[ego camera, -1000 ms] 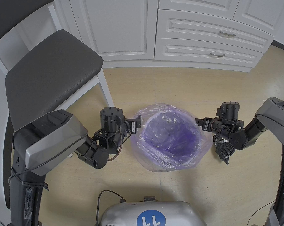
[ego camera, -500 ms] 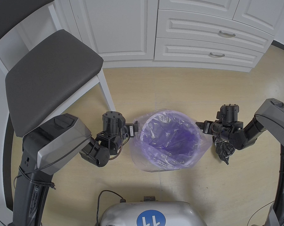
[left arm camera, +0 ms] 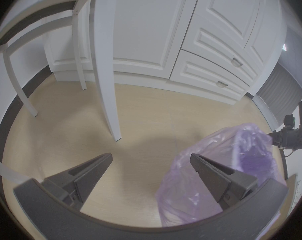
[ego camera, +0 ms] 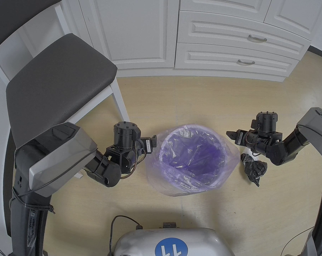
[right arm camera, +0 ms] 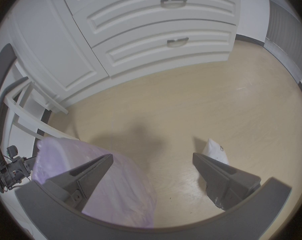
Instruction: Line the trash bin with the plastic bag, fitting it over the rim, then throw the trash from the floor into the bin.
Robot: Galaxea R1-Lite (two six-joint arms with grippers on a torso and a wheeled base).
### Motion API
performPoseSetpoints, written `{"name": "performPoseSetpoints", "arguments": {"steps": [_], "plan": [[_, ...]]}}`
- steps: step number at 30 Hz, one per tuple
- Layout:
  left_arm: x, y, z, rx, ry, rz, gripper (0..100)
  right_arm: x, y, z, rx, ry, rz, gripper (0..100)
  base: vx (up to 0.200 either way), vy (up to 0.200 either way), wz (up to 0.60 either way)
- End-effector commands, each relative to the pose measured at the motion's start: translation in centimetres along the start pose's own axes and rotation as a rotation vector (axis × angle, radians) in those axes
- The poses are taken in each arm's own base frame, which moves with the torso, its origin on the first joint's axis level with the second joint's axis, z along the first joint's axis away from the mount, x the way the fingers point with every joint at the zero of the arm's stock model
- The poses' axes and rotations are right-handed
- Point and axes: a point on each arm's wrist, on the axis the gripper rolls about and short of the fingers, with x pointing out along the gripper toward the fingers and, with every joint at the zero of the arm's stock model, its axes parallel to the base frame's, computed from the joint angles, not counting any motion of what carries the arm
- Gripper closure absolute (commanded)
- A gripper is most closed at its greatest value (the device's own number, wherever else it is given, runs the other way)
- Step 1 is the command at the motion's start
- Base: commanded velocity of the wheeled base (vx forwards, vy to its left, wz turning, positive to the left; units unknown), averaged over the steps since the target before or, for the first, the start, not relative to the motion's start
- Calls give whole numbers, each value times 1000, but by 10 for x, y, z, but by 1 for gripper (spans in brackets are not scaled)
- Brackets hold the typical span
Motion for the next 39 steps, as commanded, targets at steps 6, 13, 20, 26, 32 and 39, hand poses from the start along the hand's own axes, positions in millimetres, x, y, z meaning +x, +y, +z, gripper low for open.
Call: {"name": "performPoseSetpoints", "arguments": {"steps": [6,13,20,26,32,39], "plan": [[-45,-11,36,10,-23,-66,0,-67,40,15,-50,-23,112,0,0,0,0],[-64,-20,29,99,2,-94,0,-78,50,-35,-270,159,167,0,0,0,0],[-67,-20,25,124,16,-97,0,-76,42,-55,-354,240,154,0,0,0,0],[-69,-23,19,132,30,-103,0,-96,30,-67,-523,294,181,0,0,0,0],[-70,-24,17,136,38,-106,0,-107,23,-83,-645,355,256,0,0,0,0],[-68,-26,11,144,52,-110,0,-88,21,-109,-688,446,263,0,0,0,0]]}}
